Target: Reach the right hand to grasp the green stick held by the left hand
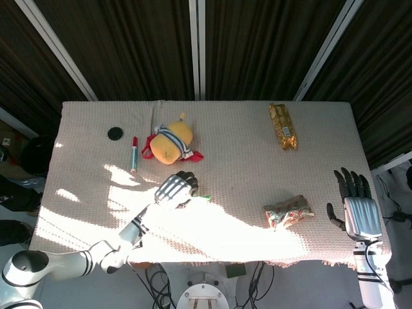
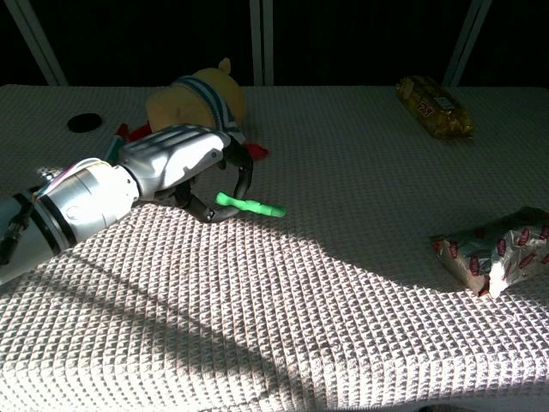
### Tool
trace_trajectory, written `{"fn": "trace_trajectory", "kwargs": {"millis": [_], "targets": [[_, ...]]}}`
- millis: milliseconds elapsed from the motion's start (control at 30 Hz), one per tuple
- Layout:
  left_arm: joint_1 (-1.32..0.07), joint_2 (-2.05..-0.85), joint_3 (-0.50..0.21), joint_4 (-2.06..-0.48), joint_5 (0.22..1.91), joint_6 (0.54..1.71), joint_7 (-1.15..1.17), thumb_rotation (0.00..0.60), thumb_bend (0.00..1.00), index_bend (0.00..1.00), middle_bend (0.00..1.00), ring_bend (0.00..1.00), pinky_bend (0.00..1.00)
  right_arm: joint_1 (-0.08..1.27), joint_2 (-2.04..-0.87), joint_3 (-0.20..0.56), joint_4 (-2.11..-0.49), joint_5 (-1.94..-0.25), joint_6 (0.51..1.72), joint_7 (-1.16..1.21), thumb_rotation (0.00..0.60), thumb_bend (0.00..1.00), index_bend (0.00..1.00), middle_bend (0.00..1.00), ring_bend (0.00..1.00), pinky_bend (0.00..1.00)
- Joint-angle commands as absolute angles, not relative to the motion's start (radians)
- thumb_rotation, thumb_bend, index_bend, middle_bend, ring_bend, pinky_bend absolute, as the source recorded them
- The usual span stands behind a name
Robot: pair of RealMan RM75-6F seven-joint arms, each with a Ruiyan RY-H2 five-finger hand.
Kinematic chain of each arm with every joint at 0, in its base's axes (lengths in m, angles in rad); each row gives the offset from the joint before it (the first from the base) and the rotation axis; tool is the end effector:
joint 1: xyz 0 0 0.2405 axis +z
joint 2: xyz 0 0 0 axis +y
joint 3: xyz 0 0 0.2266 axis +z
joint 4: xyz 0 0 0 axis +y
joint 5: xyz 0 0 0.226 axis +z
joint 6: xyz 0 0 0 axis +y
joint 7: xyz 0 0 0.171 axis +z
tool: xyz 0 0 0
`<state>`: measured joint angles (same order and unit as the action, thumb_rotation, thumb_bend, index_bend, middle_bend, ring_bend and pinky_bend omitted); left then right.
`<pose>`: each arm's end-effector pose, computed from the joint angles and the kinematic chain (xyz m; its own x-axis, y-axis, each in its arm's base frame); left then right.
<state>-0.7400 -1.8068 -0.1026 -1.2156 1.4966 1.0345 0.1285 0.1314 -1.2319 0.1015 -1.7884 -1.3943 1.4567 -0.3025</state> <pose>-0.0827 0.3132 -0.1063 0.4249 0.1990 0.8831 0.7550 -0.6161 -0.2244 -0.2396 -0.2247 0.0930 0.3949 -0.0070 0.9187 -0.9184 0.0220 0.3950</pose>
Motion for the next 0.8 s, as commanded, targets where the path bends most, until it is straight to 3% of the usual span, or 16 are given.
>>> {"fn": "trace_trajectory", "kwargs": {"millis": [33,267,400,633,800], "targets": [[-0.744,-1.794,-0.107,-1.235,1.484,1.026,0.145,0.6,0.33,0.59,0.4,0.26,0.33,0.135,-1.238,0.101,-1.781,-1.395,1.452,-0.297,0.592,0.44,0.0,0.0,0.0,0.0],[-0.753,-1.774,-0.131,-1.27,1.478,1.04,0.166,0.6,0.34,0.59,0.4,0.26,0.33,0.153,-1.261,0.098,-1.759,-1.414,1.427,-0.274,0.591,0.44,0.0,0.0,0.0,0.0],[-0.774,-1.725,-0.167,-1.335,1.476,1.045,0.21,0.6,0.34,0.59,0.4,0.26,0.33,0.187,-1.331,0.103,-1.71,-1.46,1.405,-0.183,0.588,0.44,0.0,0.02,0.0,0.0],[-0.808,-1.627,-0.23,-1.475,1.435,1.031,0.364,0.6,0.34,0.61,0.4,0.26,0.33,0.296,-1.533,0.128,-1.557,-1.479,1.263,0.267,0.6,0.44,0.06,0.04,0.0,0.0],[-0.825,-1.551,-0.246,-1.57,1.388,1.001,0.483,0.6,0.34,0.61,0.4,0.26,0.33,0.372,-1.676,0.187,-1.471,-1.425,1.159,0.608,0.6,0.44,0.13,0.06,0.0,0.0]]}}
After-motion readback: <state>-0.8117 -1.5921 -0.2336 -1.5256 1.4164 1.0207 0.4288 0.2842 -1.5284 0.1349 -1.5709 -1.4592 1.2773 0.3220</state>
